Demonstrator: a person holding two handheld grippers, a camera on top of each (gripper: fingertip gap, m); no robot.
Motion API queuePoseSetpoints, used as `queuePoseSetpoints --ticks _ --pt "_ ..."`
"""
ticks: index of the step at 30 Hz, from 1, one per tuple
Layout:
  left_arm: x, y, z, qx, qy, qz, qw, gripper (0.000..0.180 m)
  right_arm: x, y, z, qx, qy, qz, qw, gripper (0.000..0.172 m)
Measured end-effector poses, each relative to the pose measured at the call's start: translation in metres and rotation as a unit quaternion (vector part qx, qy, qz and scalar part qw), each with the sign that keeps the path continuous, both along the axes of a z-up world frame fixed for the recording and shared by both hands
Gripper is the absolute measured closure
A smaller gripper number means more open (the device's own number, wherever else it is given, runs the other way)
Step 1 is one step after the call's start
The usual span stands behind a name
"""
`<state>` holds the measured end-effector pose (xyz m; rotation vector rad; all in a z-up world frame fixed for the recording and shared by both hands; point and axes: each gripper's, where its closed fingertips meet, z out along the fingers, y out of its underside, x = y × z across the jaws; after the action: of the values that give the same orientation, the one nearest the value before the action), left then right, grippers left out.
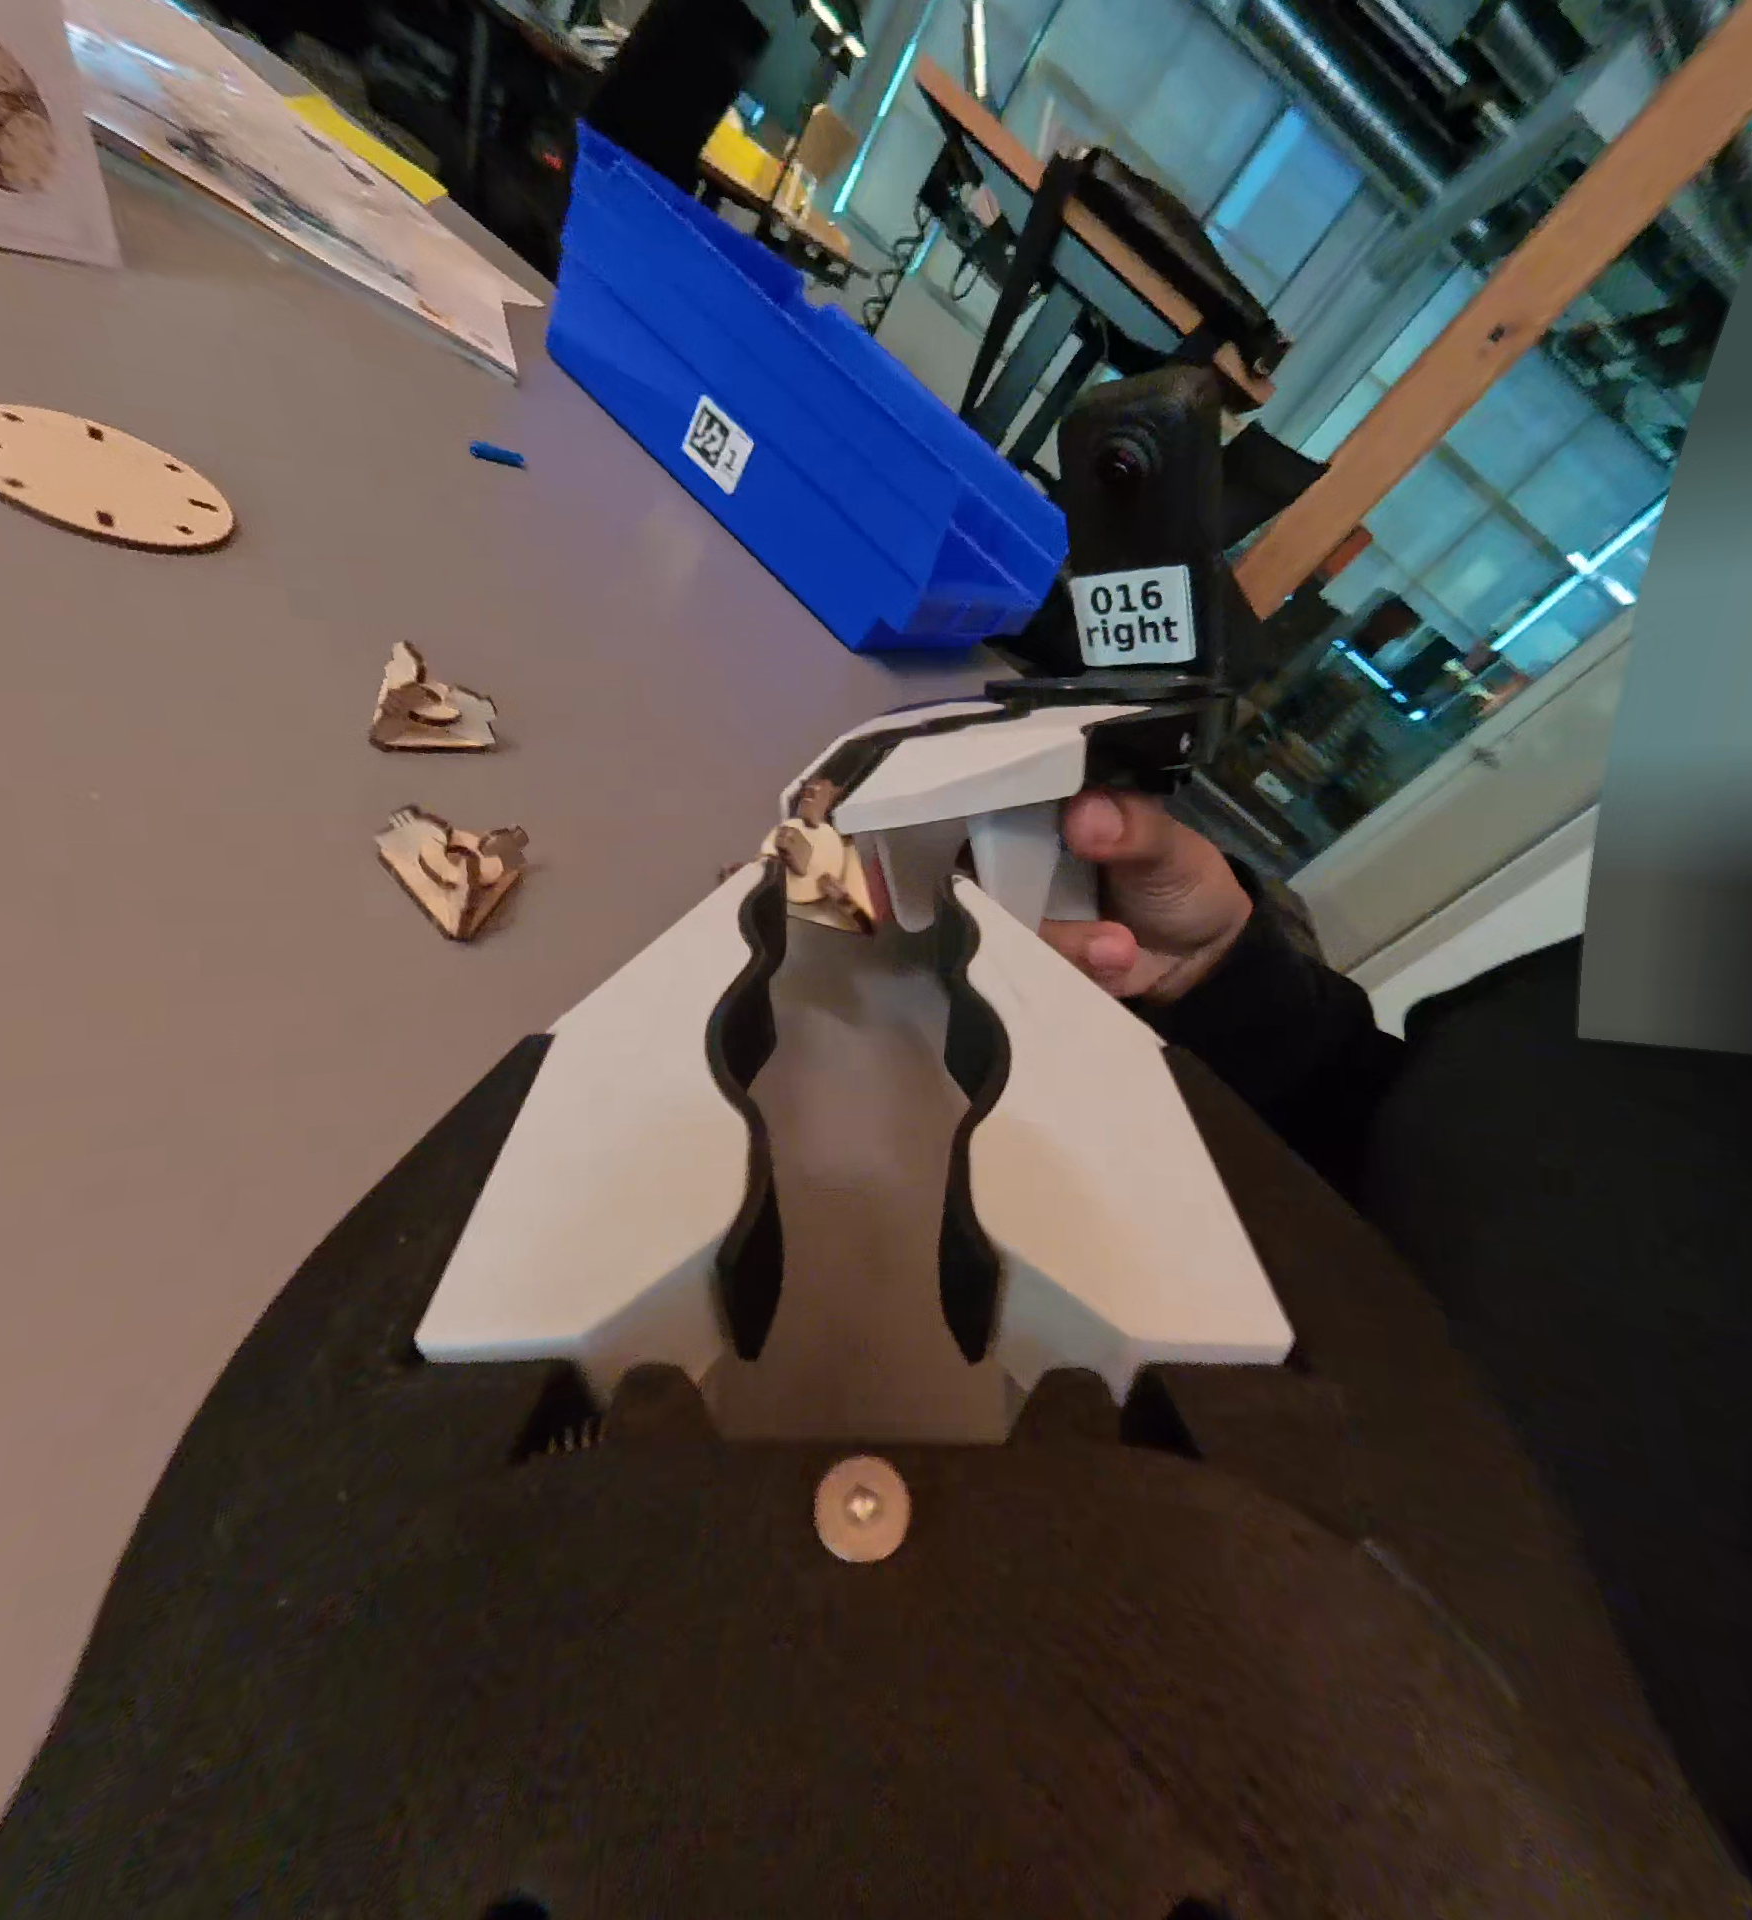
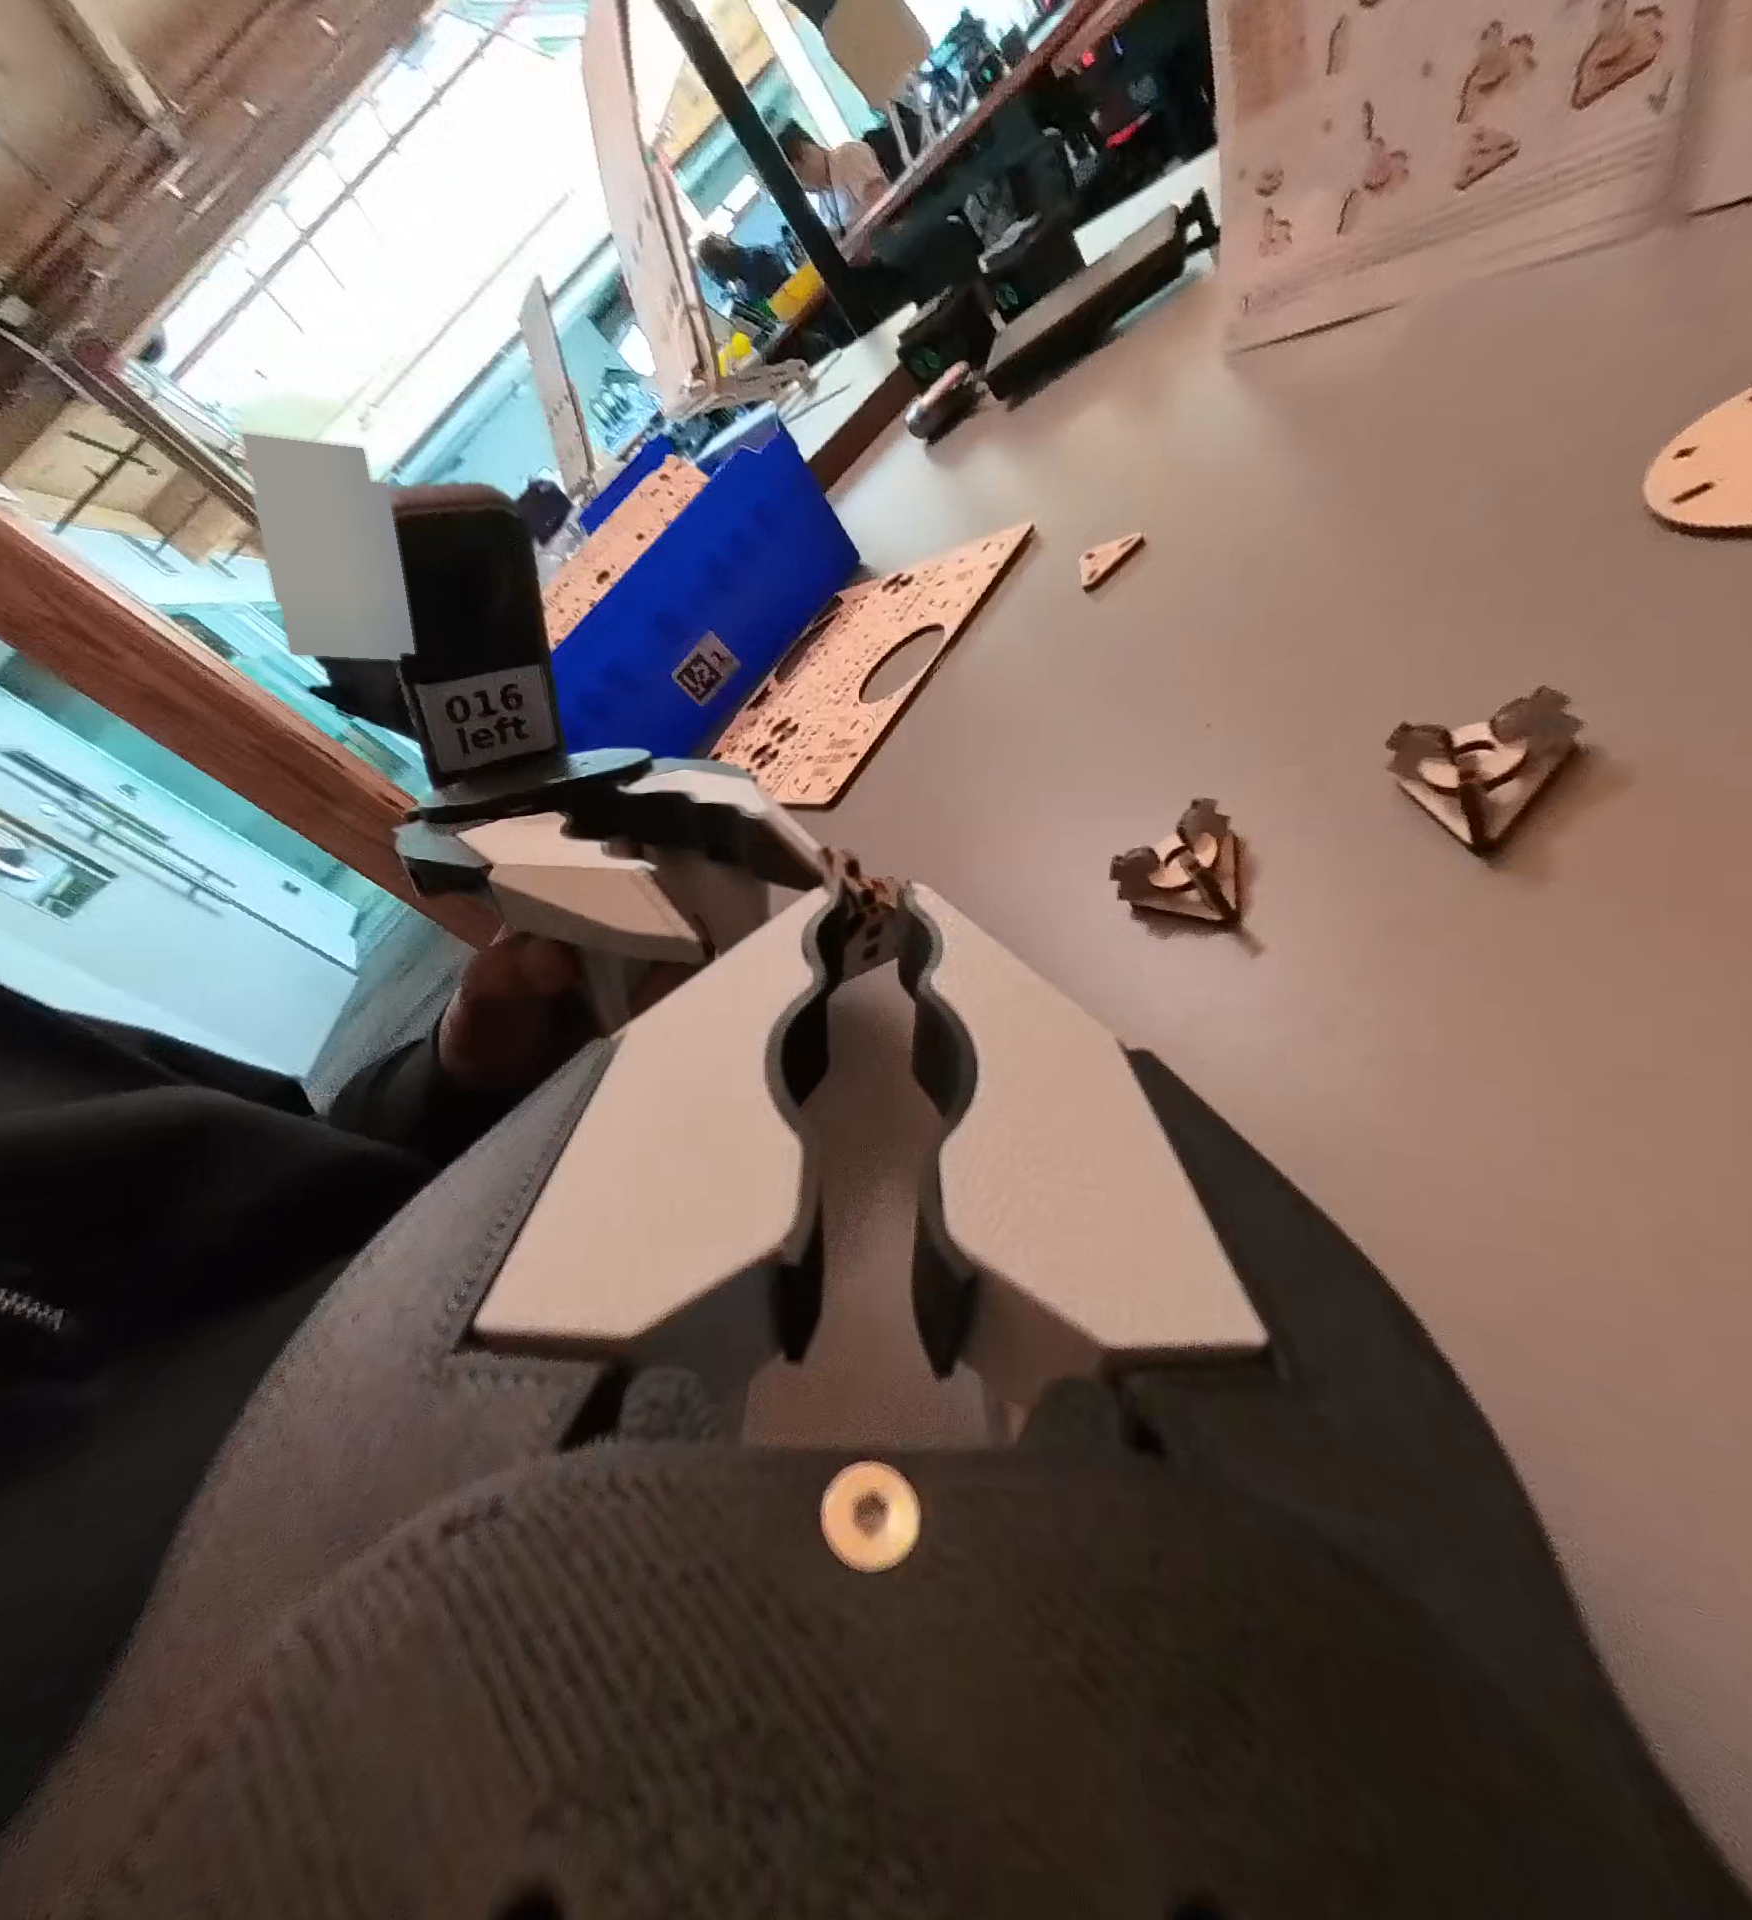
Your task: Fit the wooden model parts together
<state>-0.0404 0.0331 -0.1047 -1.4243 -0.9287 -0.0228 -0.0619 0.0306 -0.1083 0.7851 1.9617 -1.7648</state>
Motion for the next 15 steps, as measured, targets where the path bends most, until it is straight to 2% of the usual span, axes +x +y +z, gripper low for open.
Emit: queuePoseSetpoints --ticks 5,15 --pt "-0.006 0.011 0.009 -0.016 0.003 -0.006 1.000 0.155 -0.005 0.019 0.013 -0.086 -0.060 0.004 0.994 0.166" --pt "-0.018 0.026 0.017 0.053 -0.039 -0.013 0.998 0.169 -0.003 0.031 0.012 -0.080 -0.055 0.002 0.995 0.166"
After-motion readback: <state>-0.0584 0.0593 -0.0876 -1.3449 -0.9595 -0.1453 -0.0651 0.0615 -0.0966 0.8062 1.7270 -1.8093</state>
